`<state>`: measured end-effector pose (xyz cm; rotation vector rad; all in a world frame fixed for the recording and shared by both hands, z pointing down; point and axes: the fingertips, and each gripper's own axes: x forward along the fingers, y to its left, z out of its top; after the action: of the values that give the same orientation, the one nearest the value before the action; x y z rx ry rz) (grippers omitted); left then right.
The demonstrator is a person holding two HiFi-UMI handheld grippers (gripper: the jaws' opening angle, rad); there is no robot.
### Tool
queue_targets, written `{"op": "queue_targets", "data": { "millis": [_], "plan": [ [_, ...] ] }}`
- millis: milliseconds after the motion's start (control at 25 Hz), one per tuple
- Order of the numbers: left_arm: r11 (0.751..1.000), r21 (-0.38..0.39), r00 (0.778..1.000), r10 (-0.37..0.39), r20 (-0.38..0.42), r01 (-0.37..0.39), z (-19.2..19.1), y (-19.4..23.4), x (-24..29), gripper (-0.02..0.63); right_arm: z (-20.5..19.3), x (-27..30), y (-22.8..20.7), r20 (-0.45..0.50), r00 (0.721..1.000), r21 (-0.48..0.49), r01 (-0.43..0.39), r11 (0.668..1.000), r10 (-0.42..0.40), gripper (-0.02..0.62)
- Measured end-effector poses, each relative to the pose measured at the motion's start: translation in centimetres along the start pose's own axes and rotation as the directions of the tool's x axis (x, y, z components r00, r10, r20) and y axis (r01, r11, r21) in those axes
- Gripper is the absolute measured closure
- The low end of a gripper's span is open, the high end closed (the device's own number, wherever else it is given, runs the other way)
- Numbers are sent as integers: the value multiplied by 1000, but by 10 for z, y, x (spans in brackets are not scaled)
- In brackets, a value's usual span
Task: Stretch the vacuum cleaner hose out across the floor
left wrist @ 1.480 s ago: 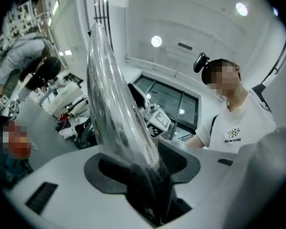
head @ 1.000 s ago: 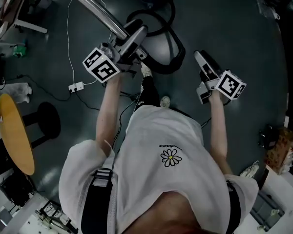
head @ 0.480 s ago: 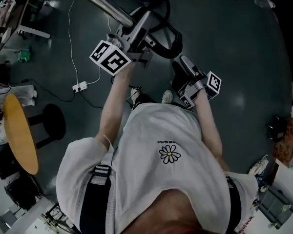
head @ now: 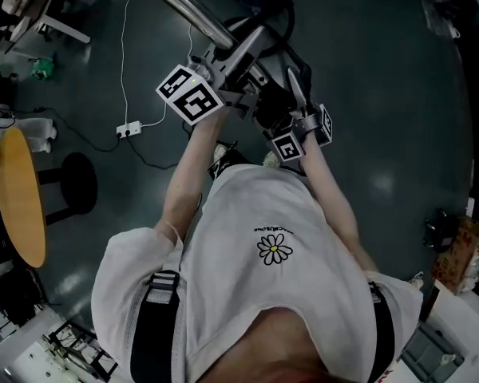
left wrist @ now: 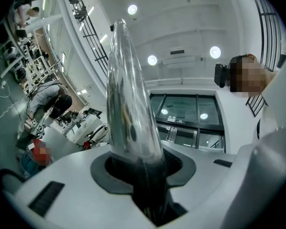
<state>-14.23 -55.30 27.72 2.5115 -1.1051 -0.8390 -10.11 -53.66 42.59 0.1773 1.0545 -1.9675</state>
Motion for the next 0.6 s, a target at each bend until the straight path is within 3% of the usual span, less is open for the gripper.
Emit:
{"op": "queue_targets", "data": {
  "millis": [80, 160, 200, 280, 480, 600],
  "plan": [
    [1000, 30, 996, 3, -85, 0, -9, 4, -3, 474, 8, 0, 1, 32, 999, -79, 29, 996, -27, 345],
    [999, 54, 980, 18, -198, -7, -24, 8, -6, 472, 18, -4, 11, 76, 997, -155, 31, 987, -19, 446],
    [999, 40, 970, 30, -243, -21, -30, 10, -9, 471, 21, -5, 17, 90, 996, -191, 29, 981, -12, 486],
    [998, -32, 955, 39, -294, -51, -37, 16, -18, 471, 24, -4, 26, 90, 996, -285, 50, 957, -25, 488],
    [981, -190, 939, -41, -341, -27, -51, 16, -43, 469, 22, 7, 43, 30, 995, -502, 94, 859, -91, 494],
    [982, -191, 960, -46, -276, -8, -51, 13, -52, 449, 18, 18, 55, -5, 994, -578, 84, 812, -106, 496]
  ]
}}
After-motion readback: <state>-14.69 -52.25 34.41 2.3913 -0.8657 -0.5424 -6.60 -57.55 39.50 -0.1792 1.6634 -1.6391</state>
